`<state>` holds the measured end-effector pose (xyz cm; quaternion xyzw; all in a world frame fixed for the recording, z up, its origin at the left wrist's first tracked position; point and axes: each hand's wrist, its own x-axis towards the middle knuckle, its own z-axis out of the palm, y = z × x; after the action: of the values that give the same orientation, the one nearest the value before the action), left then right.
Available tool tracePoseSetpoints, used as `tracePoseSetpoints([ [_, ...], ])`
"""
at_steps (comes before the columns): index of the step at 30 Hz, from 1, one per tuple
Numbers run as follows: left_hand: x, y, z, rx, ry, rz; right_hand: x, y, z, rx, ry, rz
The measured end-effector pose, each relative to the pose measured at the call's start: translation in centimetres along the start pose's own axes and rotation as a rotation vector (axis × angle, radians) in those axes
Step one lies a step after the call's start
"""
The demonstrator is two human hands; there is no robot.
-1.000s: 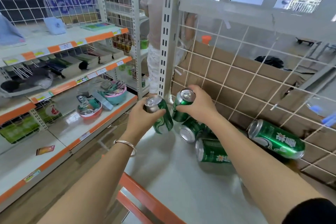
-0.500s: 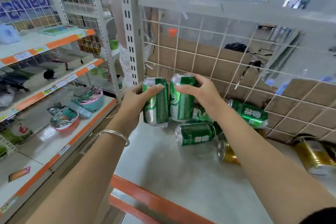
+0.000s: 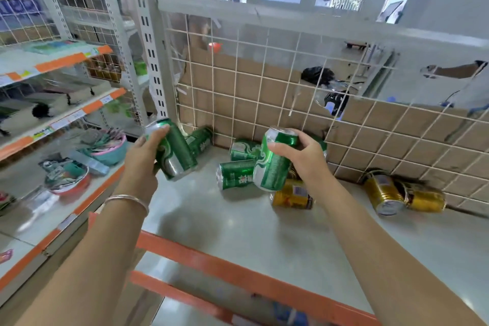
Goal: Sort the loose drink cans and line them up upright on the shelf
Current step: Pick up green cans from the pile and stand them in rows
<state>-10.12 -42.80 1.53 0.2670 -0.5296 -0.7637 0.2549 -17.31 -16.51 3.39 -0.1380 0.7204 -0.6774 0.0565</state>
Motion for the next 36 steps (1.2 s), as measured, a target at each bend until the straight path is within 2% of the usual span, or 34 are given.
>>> tracePoseSetpoints([
  [7, -5.9, -2.1, 2.3, 0.174, -0.206, 0.015, -2.6, 0.2, -0.7, -0.064, -0.032, 0.001],
  [12, -10.1, -3.3, 6.3, 0.282, -0.462, 0.016, -6.0, -0.4, -4.1, -0.040, 0.015, -0.017],
  [15, -13.7, -4.0, 9.9, 0.288, -0.555, 0.006, -8.7, -0.9, -7.9, -0.048, 0.061, -0.031],
  [20, -22.0, -5.5, 16.7, 0.269, -0.611, -0.002, -14.0, -1.0, -15.8, -0.088, 0.187, -0.016],
  [26, -31.9, -9.0, 23.6, 0.241, -0.793, -0.044, -22.2, -1.1, -26.1, -0.076, 0.365, 0.021],
  [29, -37.2, -10.8, 26.7, 0.255, -0.925, -0.165, -26.8, -0.6, -30.8, 0.013, 0.505, 0.062],
  [36, -47.9, -15.3, 32.5, 0.155, -1.308, -0.621, -35.7, 0.7, -39.6, 0.327, 0.832, 0.180],
])
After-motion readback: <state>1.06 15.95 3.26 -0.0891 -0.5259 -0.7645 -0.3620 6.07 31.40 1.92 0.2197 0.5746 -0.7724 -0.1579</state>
